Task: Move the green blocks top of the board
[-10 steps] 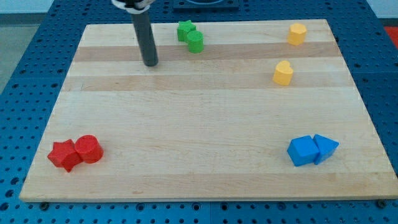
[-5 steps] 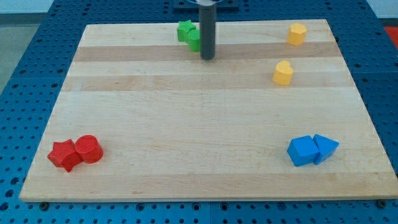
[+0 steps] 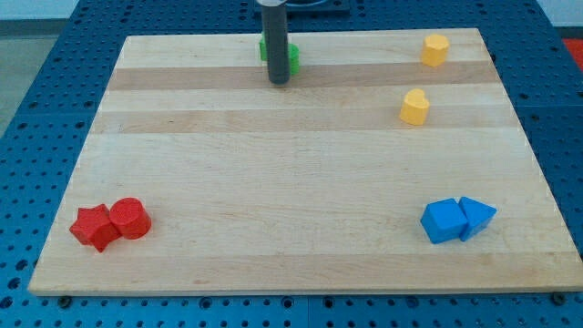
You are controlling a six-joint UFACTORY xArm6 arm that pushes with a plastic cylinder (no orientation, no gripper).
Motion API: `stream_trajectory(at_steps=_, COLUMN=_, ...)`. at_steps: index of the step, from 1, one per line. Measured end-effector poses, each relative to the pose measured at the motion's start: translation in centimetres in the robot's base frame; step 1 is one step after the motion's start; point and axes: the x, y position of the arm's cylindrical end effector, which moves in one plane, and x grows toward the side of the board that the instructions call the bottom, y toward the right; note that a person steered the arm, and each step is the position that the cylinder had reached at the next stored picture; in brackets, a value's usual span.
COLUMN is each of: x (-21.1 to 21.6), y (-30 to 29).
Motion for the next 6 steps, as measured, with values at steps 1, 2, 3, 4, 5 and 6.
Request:
stream_trajectory(at_steps=1, x=-1.1, y=1.9)
stream_trajectory(at_steps=2, x=-1.7, y=2.4)
stream_trajectory(at_steps=3, x=-0.3, y=2.4)
stream_trajectory(at_steps=4, x=-0.6, y=2.4)
stream_trajectory(at_steps=5, x=-3.3, y=2.4)
stream_trajectory(at_steps=6, x=-5.2, y=2.7)
